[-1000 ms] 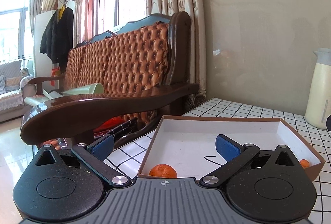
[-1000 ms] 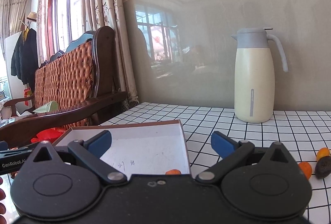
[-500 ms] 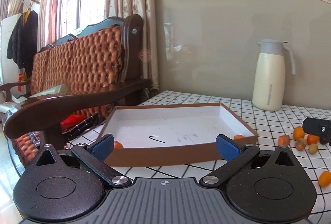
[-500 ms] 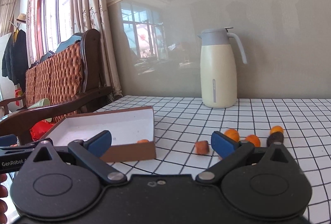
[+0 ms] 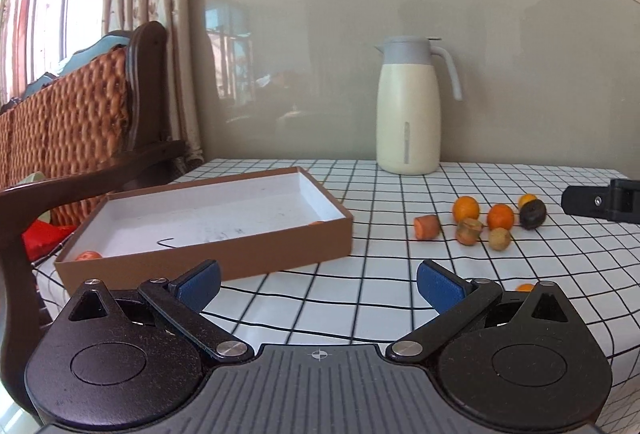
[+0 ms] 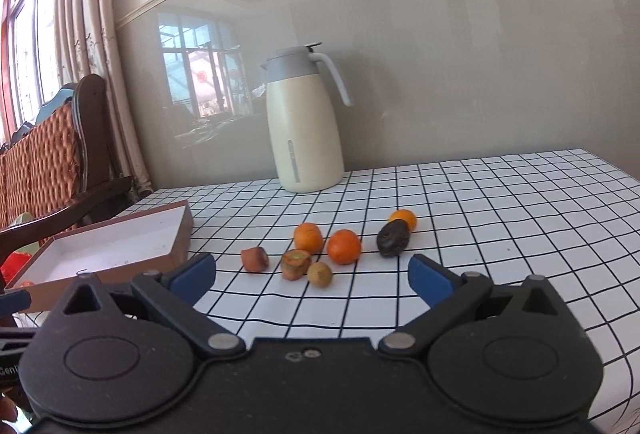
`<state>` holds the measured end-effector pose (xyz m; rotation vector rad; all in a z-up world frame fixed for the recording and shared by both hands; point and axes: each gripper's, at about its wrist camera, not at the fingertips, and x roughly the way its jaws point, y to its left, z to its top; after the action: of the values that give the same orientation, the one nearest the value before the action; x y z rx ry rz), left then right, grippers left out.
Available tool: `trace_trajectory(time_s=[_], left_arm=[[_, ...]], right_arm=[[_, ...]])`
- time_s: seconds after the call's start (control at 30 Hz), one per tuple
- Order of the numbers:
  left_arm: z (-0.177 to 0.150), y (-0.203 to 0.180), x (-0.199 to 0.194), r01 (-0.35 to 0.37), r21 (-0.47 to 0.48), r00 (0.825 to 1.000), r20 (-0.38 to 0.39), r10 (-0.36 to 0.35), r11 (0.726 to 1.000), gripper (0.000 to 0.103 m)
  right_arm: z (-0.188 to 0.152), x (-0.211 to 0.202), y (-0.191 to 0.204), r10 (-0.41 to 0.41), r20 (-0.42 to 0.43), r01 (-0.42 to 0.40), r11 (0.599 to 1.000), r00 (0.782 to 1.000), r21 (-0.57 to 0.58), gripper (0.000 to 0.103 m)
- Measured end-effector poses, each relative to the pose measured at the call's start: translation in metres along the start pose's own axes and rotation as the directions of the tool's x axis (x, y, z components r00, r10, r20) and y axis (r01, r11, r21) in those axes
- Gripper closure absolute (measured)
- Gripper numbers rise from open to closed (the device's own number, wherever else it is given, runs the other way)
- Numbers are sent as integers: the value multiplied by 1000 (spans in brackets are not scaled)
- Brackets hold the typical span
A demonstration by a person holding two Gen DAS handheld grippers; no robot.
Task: Organize fruits
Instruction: 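Move both tools back toward the remaining fruits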
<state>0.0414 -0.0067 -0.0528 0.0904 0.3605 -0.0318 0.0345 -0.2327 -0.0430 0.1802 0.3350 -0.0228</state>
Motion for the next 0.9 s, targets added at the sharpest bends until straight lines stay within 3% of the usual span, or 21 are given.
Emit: trace_trajectory(time_s=[0.3,0.5,0.63,0.9], left_arm=[[-7,-55,3,118,56,993,-23,-117,991,0],[-12,-87,6,159,96,987,-50,-155,983,0],[-17,-107,11,170,134,985,-64,-163,976,0],[-21,-124,34,103,204,994,-57,-94,974,0]], right_arm=[[-3,-2,-34,-73,-3,73,997,997,36,6],[-4,-4,-48,-102,-6,102,993,995,54,6],[-4,-6,-55,-113,-4,113,991,994,67,6],[-5,-3,-66,-124,-10,125,989,992,82,6]])
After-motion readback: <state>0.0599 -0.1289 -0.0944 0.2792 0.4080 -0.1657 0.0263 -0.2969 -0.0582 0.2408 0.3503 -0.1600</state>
